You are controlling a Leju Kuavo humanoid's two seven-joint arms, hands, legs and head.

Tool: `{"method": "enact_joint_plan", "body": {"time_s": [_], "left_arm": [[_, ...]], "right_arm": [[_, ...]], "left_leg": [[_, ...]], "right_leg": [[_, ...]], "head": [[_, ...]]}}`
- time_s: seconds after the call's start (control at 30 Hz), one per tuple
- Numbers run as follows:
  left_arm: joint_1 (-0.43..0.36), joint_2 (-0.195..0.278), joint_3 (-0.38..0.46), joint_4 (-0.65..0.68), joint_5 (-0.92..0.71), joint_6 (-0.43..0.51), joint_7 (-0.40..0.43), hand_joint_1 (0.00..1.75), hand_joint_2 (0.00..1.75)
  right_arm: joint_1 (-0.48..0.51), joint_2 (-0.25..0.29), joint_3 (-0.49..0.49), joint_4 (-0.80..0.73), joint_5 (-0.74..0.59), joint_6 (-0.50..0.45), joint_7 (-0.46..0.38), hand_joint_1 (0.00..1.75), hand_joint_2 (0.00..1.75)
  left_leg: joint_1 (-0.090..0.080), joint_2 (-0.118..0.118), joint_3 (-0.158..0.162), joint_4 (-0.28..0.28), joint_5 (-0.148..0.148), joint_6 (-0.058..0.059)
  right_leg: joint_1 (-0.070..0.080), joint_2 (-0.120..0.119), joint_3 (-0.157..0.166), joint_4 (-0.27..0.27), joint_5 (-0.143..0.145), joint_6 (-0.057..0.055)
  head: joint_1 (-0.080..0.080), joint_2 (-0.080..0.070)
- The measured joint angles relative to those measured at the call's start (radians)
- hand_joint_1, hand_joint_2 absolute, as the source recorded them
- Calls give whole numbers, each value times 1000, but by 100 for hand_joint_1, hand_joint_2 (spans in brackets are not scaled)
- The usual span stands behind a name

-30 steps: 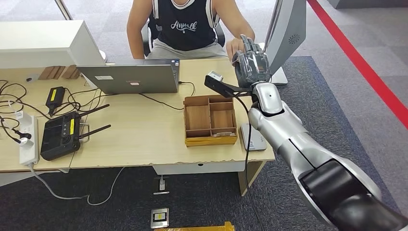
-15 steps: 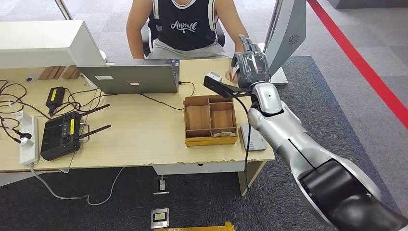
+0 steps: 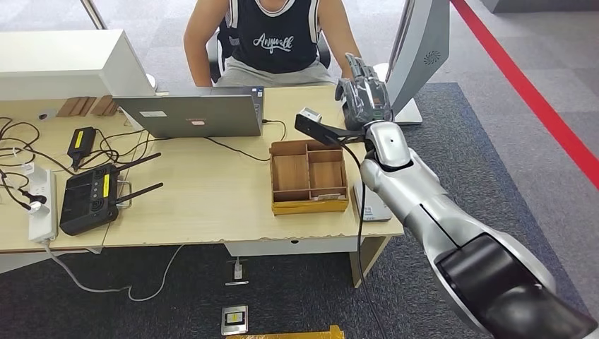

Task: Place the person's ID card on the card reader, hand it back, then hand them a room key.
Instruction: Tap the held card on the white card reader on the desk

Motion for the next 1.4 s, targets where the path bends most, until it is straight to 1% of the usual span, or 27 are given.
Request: {"method": "enact_joint_plan", "body": {"time_s": [0.13,0.27,0.47,0.7,0.9,1.1,1.23,1.4], "left_arm": [[0,0,1,0,-8,4,7,0,0],[1,0,4,0,-11,4,17,0,0],[0,0,20,0,2,4,23,0,0],[-1,0,33,0,5,4,23,0,0],[-1,0,45,0,4,4,23,0,0],[-2,0,52,0,2,5,24,0,0],[-2,0,57,0,1,7,27,0,0],[-4,0,64,0,-7,7,35,0,0]], "right_arm": [[17,-35,0,-20,7,47,35,175,175],[58,-96,0,-66,1,86,61,175,175],[124,-176,-4,-129,-23,93,74,175,175],[169,-226,-10,-171,-39,90,75,175,175],[196,-248,-12,-187,-53,88,75,175,175],[214,-252,-13,-188,-62,86,66,175,175],[222,-248,-13,-187,-68,86,52,175,175],[242,-230,-8,-175,-75,86,36,175,175]], "left_leg": [[0,0,0,0,0,0],[0,-1,0,0,0,0],[-1,0,0,0,-1,1],[0,0,0,0,-1,1],[0,0,0,0,-1,1],[-1,0,0,0,-1,1],[0,0,0,0,-1,1],[0,0,0,0,-1,1]], "right_leg": [[0,0,0,0,0,0],[0,0,0,-1,0,0],[0,1,0,-1,0,0],[0,1,0,-1,0,0],[0,1,0,-1,0,0],[0,1,0,-1,0,0],[0,1,0,-1,0,0],[0,1,0,-1,0,0]], "head": [[0,0],[0,0],[0,0],[0,0],[0,0],[0,0],[0,0],[0,0]]}}
